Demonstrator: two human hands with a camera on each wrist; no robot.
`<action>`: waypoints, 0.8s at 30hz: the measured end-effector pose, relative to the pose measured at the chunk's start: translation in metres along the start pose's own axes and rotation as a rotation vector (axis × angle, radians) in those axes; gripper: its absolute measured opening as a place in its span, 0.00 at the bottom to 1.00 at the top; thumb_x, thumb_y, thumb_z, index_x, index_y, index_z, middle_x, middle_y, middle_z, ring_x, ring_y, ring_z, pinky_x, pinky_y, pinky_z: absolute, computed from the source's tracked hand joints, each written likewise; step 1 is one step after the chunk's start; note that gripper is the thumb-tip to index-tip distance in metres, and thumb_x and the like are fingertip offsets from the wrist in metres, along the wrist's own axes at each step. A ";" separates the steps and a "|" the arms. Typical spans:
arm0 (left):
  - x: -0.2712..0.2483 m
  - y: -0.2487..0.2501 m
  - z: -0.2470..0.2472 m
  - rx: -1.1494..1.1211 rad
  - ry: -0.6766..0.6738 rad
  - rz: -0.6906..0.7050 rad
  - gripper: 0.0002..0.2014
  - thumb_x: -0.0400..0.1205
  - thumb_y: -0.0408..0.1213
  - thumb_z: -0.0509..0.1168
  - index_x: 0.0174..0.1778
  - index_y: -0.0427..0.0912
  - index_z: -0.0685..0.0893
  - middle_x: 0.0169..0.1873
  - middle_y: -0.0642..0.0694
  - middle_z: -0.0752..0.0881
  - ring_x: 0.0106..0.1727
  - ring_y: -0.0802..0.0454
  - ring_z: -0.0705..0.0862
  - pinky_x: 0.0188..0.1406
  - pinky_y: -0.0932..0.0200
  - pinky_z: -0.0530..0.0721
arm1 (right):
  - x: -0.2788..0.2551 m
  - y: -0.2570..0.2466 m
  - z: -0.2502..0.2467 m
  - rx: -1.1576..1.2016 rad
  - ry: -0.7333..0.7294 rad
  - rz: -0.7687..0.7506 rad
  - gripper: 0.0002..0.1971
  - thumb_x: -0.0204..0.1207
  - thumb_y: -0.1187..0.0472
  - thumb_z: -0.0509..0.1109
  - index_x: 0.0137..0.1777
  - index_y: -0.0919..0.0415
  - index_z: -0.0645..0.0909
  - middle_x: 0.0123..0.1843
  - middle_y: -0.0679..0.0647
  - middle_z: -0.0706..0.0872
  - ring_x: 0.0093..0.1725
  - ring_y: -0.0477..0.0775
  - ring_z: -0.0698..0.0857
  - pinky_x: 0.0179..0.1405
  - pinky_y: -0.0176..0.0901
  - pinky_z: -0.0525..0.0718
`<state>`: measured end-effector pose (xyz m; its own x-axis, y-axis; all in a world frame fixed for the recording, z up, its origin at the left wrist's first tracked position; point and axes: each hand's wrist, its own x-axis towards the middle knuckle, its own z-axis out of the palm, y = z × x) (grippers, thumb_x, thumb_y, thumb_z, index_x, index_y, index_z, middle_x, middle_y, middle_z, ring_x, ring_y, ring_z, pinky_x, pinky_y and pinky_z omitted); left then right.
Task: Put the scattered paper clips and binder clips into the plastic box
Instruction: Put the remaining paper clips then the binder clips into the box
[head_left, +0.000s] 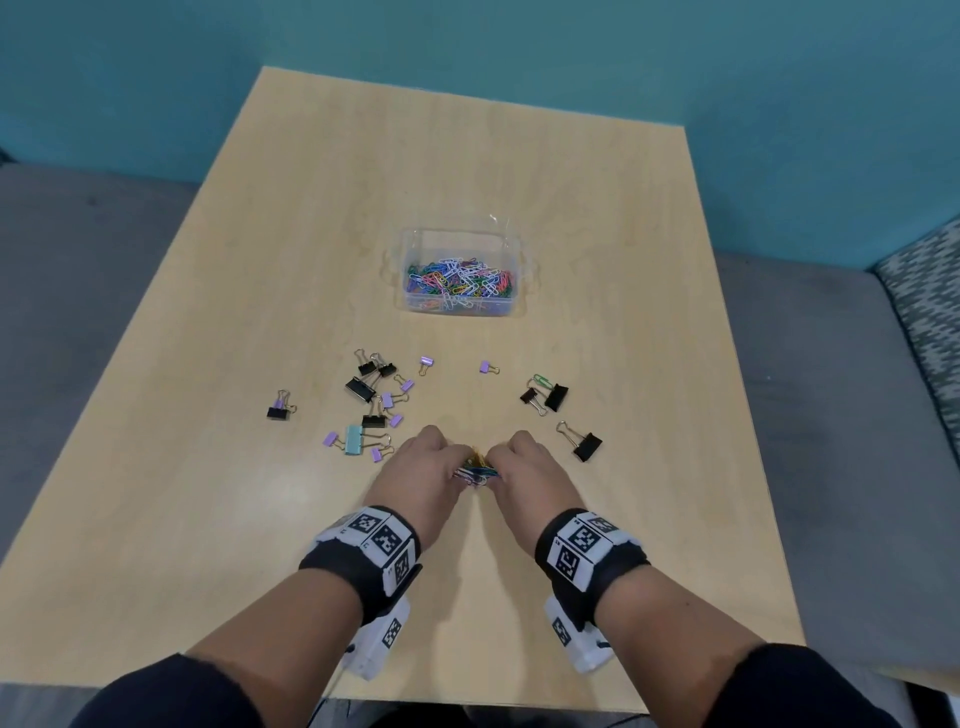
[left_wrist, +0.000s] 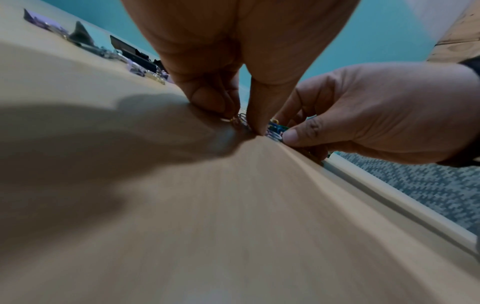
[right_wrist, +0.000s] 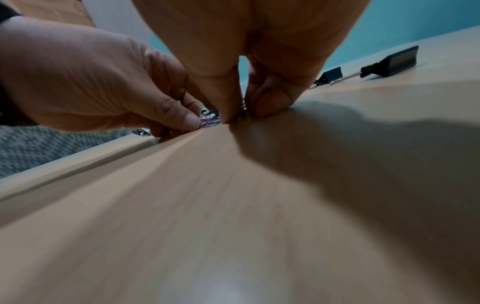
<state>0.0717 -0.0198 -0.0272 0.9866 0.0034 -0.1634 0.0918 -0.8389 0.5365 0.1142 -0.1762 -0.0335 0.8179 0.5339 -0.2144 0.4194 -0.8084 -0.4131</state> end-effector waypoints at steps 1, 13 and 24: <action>0.000 0.001 0.000 -0.001 -0.003 0.010 0.11 0.77 0.35 0.67 0.55 0.47 0.86 0.44 0.44 0.78 0.44 0.44 0.80 0.39 0.55 0.79 | 0.000 0.000 -0.001 0.002 -0.007 0.001 0.03 0.77 0.66 0.64 0.49 0.61 0.77 0.49 0.57 0.75 0.45 0.60 0.75 0.38 0.49 0.77; 0.008 -0.001 -0.001 0.075 -0.078 -0.003 0.07 0.82 0.41 0.63 0.49 0.43 0.83 0.45 0.46 0.77 0.42 0.46 0.79 0.35 0.54 0.76 | 0.004 0.001 -0.016 0.037 -0.075 0.009 0.04 0.80 0.63 0.63 0.51 0.61 0.79 0.50 0.55 0.75 0.42 0.58 0.76 0.35 0.47 0.72; 0.006 -0.005 -0.017 0.043 -0.234 -0.050 0.09 0.82 0.43 0.61 0.37 0.49 0.73 0.40 0.54 0.72 0.38 0.50 0.77 0.37 0.52 0.74 | 0.003 0.018 -0.027 0.204 -0.161 0.044 0.02 0.75 0.61 0.66 0.42 0.55 0.79 0.38 0.43 0.69 0.37 0.49 0.74 0.36 0.40 0.67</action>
<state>0.0797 -0.0067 -0.0171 0.9222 -0.0767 -0.3789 0.1287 -0.8633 0.4879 0.1341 -0.1956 -0.0177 0.7534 0.5453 -0.3675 0.2833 -0.7735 -0.5669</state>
